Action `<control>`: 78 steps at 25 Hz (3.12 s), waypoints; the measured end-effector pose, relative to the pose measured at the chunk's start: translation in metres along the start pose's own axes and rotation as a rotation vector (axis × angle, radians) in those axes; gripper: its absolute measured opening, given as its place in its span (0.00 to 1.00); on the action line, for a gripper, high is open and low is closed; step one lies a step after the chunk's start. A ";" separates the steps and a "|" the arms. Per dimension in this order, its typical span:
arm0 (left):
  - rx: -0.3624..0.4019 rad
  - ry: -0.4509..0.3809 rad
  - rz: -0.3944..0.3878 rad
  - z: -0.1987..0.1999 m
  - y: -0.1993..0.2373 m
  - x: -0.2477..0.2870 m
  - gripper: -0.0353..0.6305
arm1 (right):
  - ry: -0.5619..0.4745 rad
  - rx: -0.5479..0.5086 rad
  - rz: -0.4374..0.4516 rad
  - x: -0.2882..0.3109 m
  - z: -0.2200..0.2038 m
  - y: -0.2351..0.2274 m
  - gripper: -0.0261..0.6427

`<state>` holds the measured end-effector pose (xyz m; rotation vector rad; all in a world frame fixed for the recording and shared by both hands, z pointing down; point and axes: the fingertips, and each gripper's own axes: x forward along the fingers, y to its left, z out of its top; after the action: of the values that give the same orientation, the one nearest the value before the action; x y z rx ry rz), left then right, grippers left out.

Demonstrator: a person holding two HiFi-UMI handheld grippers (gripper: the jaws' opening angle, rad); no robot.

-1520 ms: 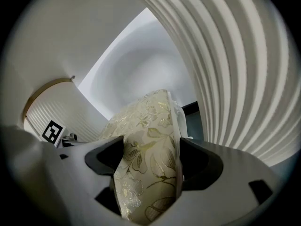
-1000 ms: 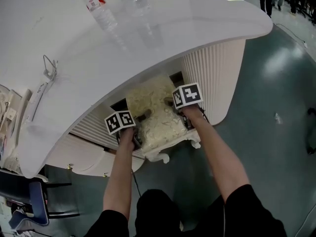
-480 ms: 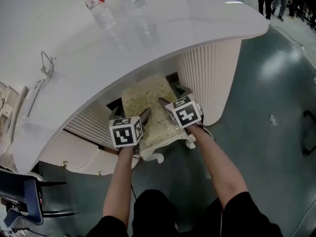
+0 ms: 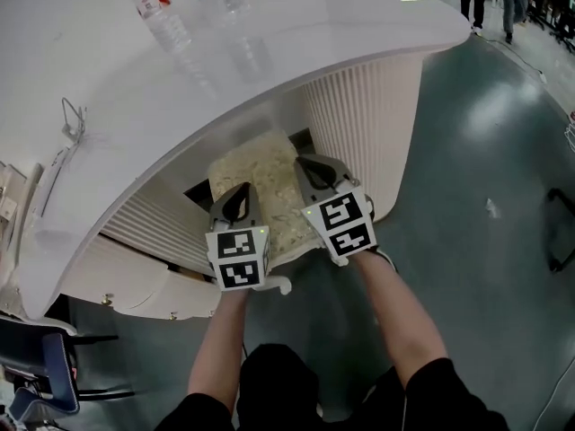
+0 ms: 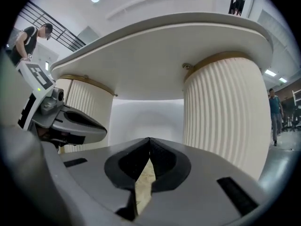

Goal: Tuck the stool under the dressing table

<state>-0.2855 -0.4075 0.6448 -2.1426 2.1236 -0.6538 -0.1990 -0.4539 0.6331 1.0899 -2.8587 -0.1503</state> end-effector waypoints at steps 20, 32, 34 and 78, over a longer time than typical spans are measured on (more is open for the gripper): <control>-0.009 0.048 -0.174 0.125 -0.060 -0.098 0.06 | 0.106 0.089 -0.055 -0.109 0.117 0.008 0.05; -0.039 0.062 -0.321 0.302 -0.060 -0.169 0.06 | 0.199 0.209 -0.178 -0.189 0.275 -0.035 0.05; -0.031 0.058 -0.331 0.329 -0.056 -0.174 0.06 | 0.198 0.211 -0.193 -0.195 0.306 -0.045 0.05; -0.076 -0.324 -0.507 0.653 -0.131 -0.317 0.06 | -0.061 0.091 -0.526 -0.444 0.594 -0.139 0.05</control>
<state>0.0660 -0.2598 0.0136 -2.6342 1.4764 -0.2196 0.1588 -0.2233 0.0104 1.8617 -2.5760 -0.0829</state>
